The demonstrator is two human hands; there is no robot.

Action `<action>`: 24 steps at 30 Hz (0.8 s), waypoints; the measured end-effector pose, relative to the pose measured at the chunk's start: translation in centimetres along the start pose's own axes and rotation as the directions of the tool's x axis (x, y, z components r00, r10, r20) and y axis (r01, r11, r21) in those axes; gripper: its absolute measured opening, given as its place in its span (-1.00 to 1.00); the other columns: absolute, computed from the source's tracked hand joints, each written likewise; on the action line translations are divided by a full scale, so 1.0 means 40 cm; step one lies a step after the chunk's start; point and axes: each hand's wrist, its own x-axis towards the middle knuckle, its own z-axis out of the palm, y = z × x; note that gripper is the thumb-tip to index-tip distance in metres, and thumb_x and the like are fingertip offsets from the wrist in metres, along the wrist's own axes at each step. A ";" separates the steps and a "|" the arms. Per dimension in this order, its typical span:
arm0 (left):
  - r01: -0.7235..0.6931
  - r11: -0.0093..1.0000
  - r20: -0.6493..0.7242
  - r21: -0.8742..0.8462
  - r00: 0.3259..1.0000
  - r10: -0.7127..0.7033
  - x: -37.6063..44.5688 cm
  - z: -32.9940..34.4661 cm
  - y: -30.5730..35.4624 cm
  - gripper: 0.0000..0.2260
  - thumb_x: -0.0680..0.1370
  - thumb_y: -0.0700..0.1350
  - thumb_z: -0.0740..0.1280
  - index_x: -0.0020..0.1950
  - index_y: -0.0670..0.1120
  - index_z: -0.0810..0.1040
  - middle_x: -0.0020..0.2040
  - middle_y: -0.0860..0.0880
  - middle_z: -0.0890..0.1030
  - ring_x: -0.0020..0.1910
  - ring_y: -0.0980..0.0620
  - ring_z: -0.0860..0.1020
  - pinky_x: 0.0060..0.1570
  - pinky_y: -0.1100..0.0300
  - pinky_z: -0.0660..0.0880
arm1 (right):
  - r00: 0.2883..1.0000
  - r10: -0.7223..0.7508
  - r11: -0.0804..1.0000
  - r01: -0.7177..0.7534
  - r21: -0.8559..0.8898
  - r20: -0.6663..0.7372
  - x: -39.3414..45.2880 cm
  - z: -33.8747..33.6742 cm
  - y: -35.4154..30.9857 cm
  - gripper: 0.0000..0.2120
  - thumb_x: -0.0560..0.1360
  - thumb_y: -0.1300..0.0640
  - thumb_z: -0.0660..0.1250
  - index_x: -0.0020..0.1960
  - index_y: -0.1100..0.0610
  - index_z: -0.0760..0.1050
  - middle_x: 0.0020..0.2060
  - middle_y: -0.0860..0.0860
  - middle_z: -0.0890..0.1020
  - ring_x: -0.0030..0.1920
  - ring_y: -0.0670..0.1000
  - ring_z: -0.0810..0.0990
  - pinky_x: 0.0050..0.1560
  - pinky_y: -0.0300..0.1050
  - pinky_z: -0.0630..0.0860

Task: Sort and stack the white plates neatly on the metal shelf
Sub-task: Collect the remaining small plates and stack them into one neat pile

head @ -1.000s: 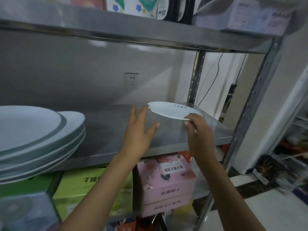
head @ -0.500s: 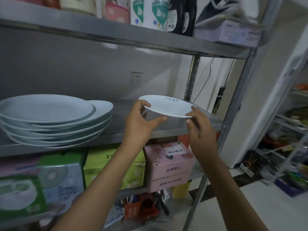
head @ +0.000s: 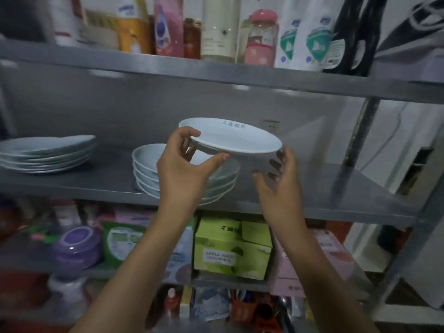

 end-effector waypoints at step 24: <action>0.058 0.874 -0.348 0.482 0.928 0.130 0.328 -0.934 -0.240 -0.53 0.22 0.13 0.58 0.01 0.21 0.45 0.03 0.26 0.55 0.09 0.19 0.52 0.00 0.34 0.44 | 0.854 -0.038 0.973 0.149 -0.174 0.518 -0.129 0.968 -0.031 -0.62 0.50 0.16 0.30 0.31 0.11 0.39 0.25 -0.01 0.45 0.23 -0.06 0.44 0.19 -0.35 0.25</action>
